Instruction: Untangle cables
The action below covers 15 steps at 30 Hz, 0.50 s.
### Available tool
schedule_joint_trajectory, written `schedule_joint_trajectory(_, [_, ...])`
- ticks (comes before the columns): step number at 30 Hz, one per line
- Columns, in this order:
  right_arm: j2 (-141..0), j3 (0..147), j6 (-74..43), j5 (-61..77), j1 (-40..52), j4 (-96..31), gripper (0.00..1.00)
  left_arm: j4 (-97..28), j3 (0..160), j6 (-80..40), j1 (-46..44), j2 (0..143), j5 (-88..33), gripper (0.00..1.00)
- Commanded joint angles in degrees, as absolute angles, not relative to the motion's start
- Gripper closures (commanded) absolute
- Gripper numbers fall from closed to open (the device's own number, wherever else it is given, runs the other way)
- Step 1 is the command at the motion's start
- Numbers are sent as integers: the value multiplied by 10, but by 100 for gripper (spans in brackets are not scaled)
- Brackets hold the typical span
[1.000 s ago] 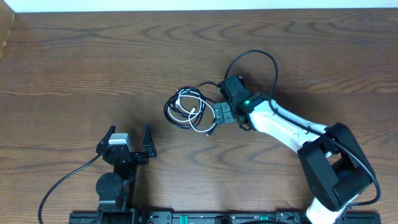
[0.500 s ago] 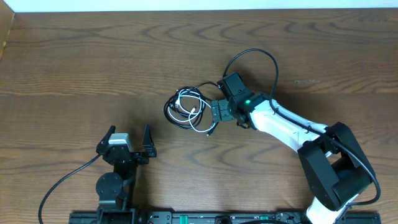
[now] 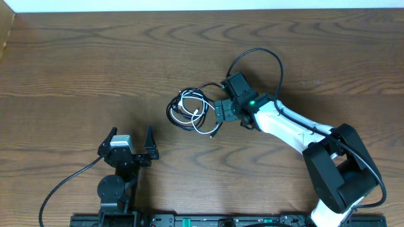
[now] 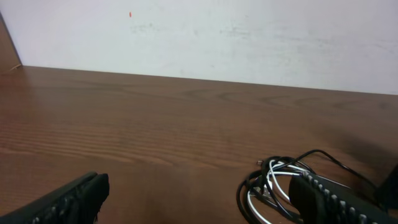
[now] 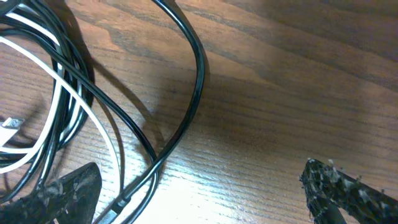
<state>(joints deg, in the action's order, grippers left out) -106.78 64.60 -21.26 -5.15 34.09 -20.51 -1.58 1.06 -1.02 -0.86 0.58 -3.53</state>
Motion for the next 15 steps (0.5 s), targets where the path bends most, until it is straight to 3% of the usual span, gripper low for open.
schedule_joint_trajectory(1, [-1076,649,-205,-58,338,-203,1,-36,2,0,-11,2,-43,2])
schedule_joint_trajectory(12, [-1076,649,-205,-58,339,-203,1,-36,2,0,-11,2,-43,2])
schedule_joint_trajectory(14, [-1076,649,-205,-58,338,-204,8,-36,2,0,-11,2,-43,2])
schedule_joint_trajectory(15, [-1076,649,-205,-58,338,-204,21,-36,2,0,-11,2,-43,2])
